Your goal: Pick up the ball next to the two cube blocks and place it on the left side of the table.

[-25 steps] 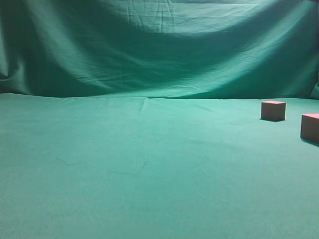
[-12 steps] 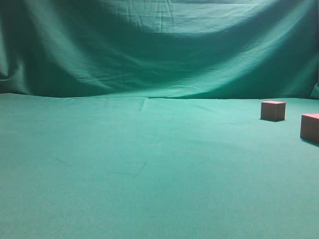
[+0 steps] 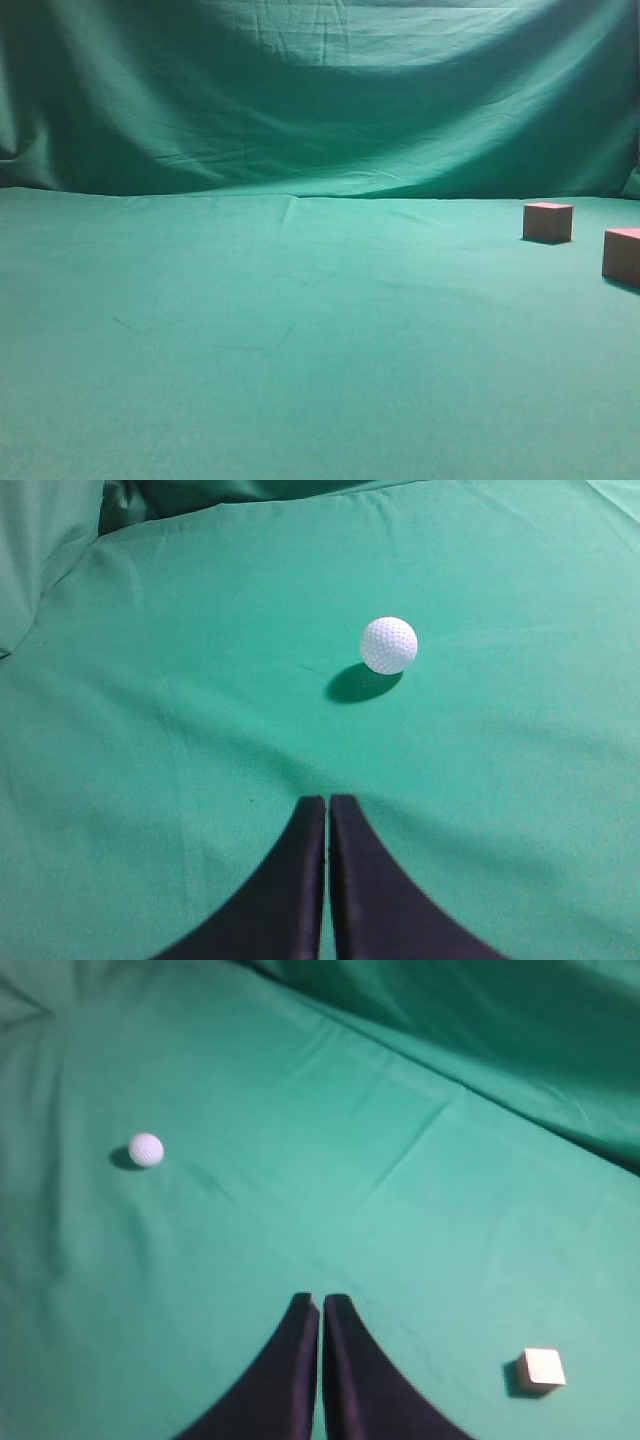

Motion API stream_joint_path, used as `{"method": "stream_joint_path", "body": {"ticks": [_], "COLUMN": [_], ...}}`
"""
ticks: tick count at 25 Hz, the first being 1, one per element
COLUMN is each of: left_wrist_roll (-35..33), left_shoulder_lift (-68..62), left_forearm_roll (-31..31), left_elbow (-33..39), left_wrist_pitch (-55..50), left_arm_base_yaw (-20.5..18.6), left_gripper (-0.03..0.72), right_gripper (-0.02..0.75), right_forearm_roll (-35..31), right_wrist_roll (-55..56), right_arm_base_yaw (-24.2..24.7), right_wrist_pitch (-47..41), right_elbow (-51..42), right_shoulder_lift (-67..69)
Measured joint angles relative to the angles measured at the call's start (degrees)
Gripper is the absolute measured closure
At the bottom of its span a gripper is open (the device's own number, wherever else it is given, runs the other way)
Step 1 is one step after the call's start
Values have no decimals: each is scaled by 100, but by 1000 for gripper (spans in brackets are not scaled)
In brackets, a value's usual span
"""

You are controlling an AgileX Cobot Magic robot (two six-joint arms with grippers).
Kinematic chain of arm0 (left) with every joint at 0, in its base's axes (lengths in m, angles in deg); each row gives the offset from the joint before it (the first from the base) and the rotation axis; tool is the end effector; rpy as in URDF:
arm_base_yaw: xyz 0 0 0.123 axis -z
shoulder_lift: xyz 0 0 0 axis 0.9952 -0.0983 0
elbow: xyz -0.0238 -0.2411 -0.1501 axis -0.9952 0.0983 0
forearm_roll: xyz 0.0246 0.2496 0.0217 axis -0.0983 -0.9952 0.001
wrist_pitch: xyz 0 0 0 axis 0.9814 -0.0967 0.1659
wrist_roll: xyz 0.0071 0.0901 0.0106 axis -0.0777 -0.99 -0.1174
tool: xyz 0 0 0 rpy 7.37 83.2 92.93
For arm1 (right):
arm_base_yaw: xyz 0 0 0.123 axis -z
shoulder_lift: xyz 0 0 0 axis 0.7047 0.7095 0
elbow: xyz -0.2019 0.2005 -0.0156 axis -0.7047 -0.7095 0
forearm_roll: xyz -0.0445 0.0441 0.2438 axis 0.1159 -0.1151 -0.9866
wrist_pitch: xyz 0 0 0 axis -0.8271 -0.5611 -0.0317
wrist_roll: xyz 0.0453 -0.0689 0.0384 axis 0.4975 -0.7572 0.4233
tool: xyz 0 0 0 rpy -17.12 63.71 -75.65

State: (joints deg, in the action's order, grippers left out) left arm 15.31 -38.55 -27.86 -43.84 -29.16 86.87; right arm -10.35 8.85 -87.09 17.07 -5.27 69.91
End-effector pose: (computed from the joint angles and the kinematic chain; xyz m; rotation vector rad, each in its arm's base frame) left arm 0.0520 0.0086 0.1763 0.1546 1.8478 0.2282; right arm 0.1366 0.1227 0.4583 -0.8095 2.0145 0.3957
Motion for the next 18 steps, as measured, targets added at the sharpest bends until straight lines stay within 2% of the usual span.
{"method": "stream_joint_path", "body": {"ticks": [3,5,14,18], "left_wrist_roll": [0,0,0,0], "left_shoulder_lift": [0,0,0,0], "left_forearm_roll": [0,0,0,0], "left_elbow": [0,0,0,0], "left_wrist_pitch": [0,0,0,0], "left_arm_base_yaw": [0,0,0,0], "left_gripper": [688,688,688,688], "right_gripper": [738,738,738,738], "right_forearm_roll": [-244,-269,16,318], "right_wrist_roll": [20,20,20,20], "right_arm_base_yaw": [0,0,0,31], "right_wrist_pitch": [657,748,979,1668], "right_elbow": [-978,-1473,-2707,-3337], "right_shoulder_lift": [-679,-1029,-2084,-2635]}}
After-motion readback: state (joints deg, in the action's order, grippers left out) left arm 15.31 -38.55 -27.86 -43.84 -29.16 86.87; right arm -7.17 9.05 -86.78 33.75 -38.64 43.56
